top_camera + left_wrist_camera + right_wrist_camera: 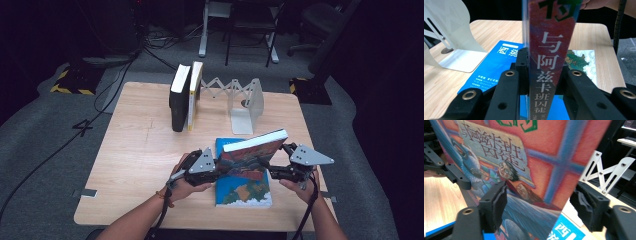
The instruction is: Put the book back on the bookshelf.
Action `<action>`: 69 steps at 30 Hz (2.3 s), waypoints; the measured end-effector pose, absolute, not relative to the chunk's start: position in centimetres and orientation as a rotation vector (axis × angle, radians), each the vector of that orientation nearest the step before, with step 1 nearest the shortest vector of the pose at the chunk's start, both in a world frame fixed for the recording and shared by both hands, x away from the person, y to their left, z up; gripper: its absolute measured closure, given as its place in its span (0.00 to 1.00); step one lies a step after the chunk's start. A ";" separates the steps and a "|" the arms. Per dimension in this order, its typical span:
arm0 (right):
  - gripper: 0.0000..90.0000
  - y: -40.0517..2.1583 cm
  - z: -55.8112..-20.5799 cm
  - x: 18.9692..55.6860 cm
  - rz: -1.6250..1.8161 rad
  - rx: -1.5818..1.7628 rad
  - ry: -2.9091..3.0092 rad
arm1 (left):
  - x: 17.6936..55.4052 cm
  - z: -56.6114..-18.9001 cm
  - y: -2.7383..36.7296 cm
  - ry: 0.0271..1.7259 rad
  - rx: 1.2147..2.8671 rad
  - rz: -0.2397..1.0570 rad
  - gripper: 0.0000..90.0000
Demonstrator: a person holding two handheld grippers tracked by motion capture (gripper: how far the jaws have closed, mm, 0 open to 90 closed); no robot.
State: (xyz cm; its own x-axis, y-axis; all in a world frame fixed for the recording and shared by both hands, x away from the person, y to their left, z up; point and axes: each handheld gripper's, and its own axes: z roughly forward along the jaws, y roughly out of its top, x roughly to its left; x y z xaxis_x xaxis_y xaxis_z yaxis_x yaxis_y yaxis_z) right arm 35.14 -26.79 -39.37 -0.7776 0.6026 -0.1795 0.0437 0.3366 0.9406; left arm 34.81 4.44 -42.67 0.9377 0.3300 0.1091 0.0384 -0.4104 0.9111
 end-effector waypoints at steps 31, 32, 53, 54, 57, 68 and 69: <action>0.39 -26.6 -39.4 34.9 1.437 0.588 2.079 | 35.1 -41.2 2.3 0.347 1.841 0.309 0.57; 0.39 -26.6 -39.4 34.9 1.438 0.587 2.080 | 35.1 -41.2 2.2 0.343 1.842 0.307 0.59; 0.38 -26.6 -39.3 35.0 1.416 0.583 2.097 | 35.7 -39.1 3.1 0.280 1.820 0.311 0.82; 0.38 -26.6 -39.4 35.0 1.404 0.587 2.108 | 35.7 -39.0 3.0 0.283 1.824 0.316 0.82; 0.38 -27.0 -39.5 34.9 1.370 0.595 2.127 | 35.6 -38.9 3.0 0.305 1.834 0.347 0.82; 0.28 -31.6 -42.9 33.7 1.206 0.739 2.214 | 35.6 -38.9 3.5 0.337 1.821 0.361 0.82; 0.27 -32.3 -43.5 33.8 1.205 0.762 2.257 | 35.6 -39.0 3.6 0.342 1.815 0.359 0.82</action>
